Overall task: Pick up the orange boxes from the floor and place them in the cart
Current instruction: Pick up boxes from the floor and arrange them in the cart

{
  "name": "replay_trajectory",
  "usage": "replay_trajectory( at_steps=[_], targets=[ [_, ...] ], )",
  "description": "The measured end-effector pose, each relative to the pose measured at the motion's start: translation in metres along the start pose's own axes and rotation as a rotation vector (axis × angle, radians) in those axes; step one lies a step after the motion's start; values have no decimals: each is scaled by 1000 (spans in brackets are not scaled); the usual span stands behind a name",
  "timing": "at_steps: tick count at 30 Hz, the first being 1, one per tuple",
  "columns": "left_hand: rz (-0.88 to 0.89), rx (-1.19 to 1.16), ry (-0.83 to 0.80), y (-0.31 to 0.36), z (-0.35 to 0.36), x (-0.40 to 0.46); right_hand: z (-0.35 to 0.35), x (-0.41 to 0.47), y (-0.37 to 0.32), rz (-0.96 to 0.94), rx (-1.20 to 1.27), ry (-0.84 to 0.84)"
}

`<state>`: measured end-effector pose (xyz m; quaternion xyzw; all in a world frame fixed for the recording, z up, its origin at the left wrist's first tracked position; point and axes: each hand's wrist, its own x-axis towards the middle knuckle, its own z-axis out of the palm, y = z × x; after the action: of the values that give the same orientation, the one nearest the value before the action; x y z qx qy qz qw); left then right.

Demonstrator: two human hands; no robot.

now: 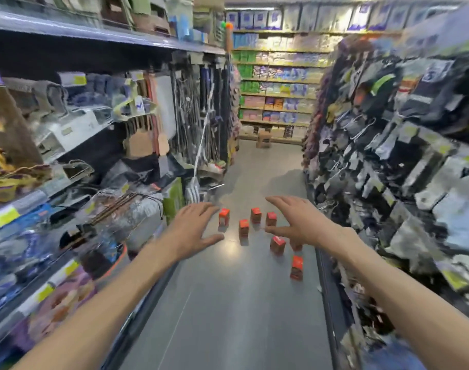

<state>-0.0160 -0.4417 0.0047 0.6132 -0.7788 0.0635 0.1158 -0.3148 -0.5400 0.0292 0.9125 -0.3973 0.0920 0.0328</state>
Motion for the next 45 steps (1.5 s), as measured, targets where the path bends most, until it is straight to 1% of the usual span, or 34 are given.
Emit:
replay_trajectory(
  at_steps=[3, 8, 13, 17, 23, 30, 33, 39, 45],
  targets=[
    [54, 2, -9, -28, 30, 72, 16, 40, 43, 54, -15, 18],
    [116, -2, -35, -79, 68, 184, 37, 121, 115, 127, -42, -19],
    [154, -49, -62, -119, 94, 307, 53, 202, 185, 196, -52, -14],
    [188, -77, -71, -144, 131, 397, 70, 258, 243, 245, -45, -15],
    [265, -84, -94, -176, 192, 539, 105, 350, 348, 260, -63, -12],
    [271, -73, -116, -209, 246, 708, 141, 469, 479, 288, -25, -5],
    [267, -71, -135, -230, 272, 768, 162, 514, 524, 301, -10, -25],
    [294, -126, -197, -274, 342, 869, 214, 590, 599, 328, 26, -83],
    [346, -200, -283, -321, 438, 976, 271, 657, 665, 408, 77, -123]
  ],
)
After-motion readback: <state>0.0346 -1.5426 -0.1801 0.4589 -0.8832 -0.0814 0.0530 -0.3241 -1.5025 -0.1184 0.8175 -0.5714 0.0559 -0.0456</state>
